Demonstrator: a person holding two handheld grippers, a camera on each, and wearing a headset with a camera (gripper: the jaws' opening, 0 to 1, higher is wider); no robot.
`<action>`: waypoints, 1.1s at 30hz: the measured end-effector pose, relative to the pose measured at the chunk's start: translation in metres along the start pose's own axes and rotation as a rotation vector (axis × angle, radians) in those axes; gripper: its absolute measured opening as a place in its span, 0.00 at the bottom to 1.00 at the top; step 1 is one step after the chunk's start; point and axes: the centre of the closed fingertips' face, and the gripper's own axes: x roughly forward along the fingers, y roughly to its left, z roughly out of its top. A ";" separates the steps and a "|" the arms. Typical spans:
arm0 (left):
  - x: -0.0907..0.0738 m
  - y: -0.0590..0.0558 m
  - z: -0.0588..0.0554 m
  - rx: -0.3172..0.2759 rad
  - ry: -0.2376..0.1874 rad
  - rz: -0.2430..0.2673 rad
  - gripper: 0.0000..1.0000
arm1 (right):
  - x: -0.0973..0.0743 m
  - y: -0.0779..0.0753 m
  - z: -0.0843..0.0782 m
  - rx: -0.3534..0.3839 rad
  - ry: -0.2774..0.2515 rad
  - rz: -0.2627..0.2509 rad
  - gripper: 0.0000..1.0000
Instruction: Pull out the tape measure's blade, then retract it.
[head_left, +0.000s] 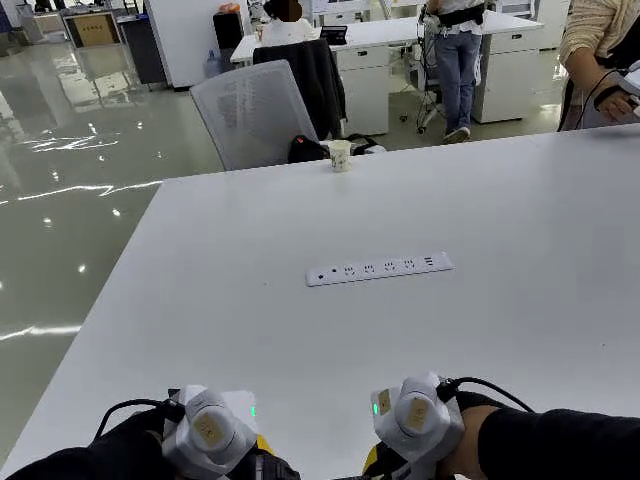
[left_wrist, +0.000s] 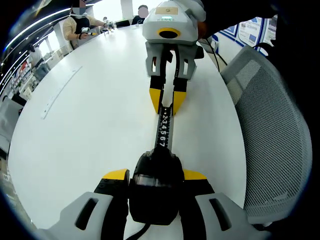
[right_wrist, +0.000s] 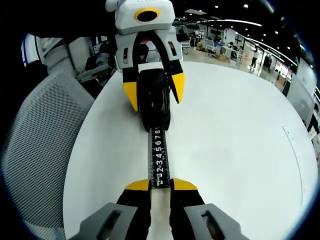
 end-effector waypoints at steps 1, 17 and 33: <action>0.000 0.000 0.000 0.000 -0.001 0.000 0.34 | -0.001 0.000 0.000 0.003 -0.002 0.000 0.10; 0.000 -0.002 0.001 0.000 -0.006 -0.005 0.34 | -0.006 0.001 -0.008 0.014 0.005 -0.005 0.10; 0.001 -0.001 0.001 0.000 -0.009 -0.009 0.34 | -0.011 0.001 -0.014 0.018 0.010 -0.012 0.10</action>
